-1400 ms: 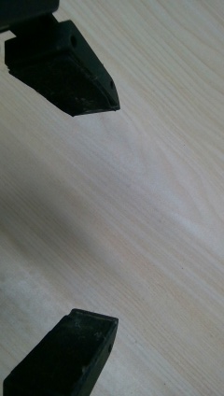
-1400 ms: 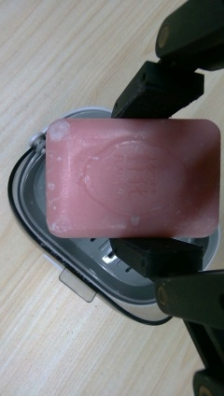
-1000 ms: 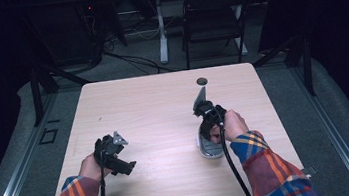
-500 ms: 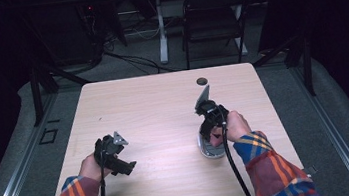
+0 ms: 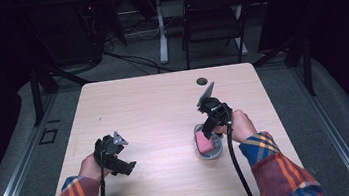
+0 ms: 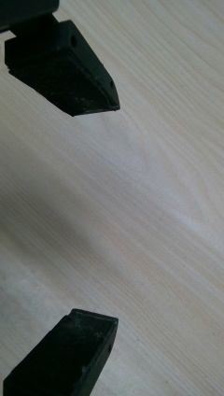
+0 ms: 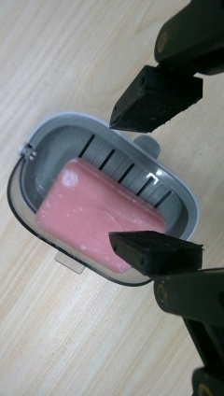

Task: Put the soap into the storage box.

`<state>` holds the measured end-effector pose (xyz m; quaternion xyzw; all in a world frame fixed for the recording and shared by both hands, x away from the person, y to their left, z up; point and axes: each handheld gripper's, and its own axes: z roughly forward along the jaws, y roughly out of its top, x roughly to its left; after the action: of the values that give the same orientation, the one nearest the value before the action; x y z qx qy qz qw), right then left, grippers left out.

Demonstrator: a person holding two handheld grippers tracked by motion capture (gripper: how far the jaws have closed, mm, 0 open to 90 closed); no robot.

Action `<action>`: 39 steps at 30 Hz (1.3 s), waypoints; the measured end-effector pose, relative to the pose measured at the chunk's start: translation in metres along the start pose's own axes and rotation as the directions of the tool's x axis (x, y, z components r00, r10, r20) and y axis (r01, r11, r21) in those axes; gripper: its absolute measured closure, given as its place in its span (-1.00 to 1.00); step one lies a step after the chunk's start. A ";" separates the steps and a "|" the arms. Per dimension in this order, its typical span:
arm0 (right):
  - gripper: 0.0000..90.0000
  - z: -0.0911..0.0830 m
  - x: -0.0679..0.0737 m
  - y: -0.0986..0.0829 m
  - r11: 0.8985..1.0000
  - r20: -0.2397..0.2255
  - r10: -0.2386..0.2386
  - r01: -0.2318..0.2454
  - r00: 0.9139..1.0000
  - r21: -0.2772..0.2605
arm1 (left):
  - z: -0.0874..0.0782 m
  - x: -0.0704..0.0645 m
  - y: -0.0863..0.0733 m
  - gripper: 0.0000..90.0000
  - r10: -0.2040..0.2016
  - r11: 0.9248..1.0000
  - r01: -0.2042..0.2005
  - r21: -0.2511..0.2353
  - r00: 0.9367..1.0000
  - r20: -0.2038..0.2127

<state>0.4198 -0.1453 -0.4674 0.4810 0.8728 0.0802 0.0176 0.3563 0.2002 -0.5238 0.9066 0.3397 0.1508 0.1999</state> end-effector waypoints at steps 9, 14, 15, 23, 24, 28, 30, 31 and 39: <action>-0.25 -0.015 -0.014 -0.016 0.998 0.048 -0.012 0.014 0.999 -0.059 | 0.000 0.000 0.000 -0.99 -0.002 1.000 0.002 0.000 1.000 -0.002; -0.40 -0.021 -0.023 -0.030 0.995 0.052 -0.028 0.033 0.998 -0.089 | 0.001 0.000 0.000 -0.99 -0.005 1.000 0.005 0.001 1.000 0.000; -0.46 -0.023 -0.026 -0.037 0.994 0.053 -0.024 0.030 0.998 -0.104 | 0.000 0.000 0.000 -0.99 -0.004 1.000 0.004 0.000 1.000 -0.002; -0.67 -0.027 -0.039 -0.063 0.992 0.073 -0.011 0.020 0.997 -0.123 | 0.001 0.000 0.000 -0.99 -0.005 1.000 0.005 0.002 1.000 -0.001; -0.67 -0.029 -0.042 -0.066 0.993 0.078 -0.022 0.031 0.997 -0.116 | 0.001 0.000 0.000 -0.99 -0.006 1.000 0.006 0.002 1.000 -0.001; -0.73 -0.030 -0.047 -0.082 0.988 0.086 -0.009 0.022 0.996 -0.155 | 0.001 -0.001 0.000 -0.99 -0.006 1.000 0.006 0.002 1.000 -0.001; -0.79 -0.030 -0.048 -0.090 0.985 0.091 -0.003 0.019 0.996 -0.172 | 0.001 -0.001 0.000 -0.99 -0.006 1.000 0.006 0.003 1.000 -0.001; -0.82 -0.030 -0.050 -0.093 0.985 0.094 -0.010 0.026 0.996 -0.171 | 0.001 -0.001 0.000 -0.99 -0.007 1.000 0.007 0.003 1.000 -0.001; -1.00 -0.021 -0.061 -0.120 0.981 0.088 0.019 -0.002 0.996 -0.195 | 0.001 -0.001 0.000 -0.99 -0.004 1.000 0.004 0.008 1.000 0.001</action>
<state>0.3499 -0.2621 -0.4682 0.4848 0.8566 0.1437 0.1032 0.3565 0.1994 -0.5247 0.9068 0.3420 0.1486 0.1967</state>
